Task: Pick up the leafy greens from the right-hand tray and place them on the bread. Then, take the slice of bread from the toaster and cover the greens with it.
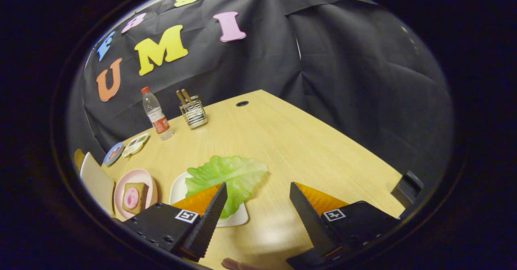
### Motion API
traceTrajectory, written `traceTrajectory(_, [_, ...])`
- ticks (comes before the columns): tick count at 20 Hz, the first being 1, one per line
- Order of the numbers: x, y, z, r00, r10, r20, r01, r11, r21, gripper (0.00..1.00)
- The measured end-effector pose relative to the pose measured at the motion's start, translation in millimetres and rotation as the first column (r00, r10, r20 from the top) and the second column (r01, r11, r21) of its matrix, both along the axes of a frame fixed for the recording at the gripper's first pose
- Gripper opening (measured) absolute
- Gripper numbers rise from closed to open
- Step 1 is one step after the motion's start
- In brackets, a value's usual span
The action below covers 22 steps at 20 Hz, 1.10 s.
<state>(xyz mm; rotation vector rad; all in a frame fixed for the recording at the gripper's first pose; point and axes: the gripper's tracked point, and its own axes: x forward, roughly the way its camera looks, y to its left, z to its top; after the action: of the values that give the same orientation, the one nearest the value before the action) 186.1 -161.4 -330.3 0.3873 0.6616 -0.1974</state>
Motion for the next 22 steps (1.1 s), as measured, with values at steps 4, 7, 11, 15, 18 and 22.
traceTrajectory(4, [19,13,-10,0.999,0.003,-0.035,-0.001,0.998,0.063,0.94])
traceTrajectory(7, [26,23,-14,0.999,-0.003,-0.055,0.012,0.985,0.171,0.90])
traceTrajectory(11, [40,21,-11,0.997,-0.041,-0.064,0.054,0.973,0.226,0.77])
traceTrajectory(15, [45,20,-14,0.994,-0.056,-0.095,0.077,0.971,0.226,0.43])
traceTrajectory(18, [46,21,-2,0.996,-0.062,-0.067,0.072,0.986,0.149,0.29])
traceTrajectory(22, [49,17,14,0.998,-0.051,-0.040,0.052,0.998,0.026,0.12])
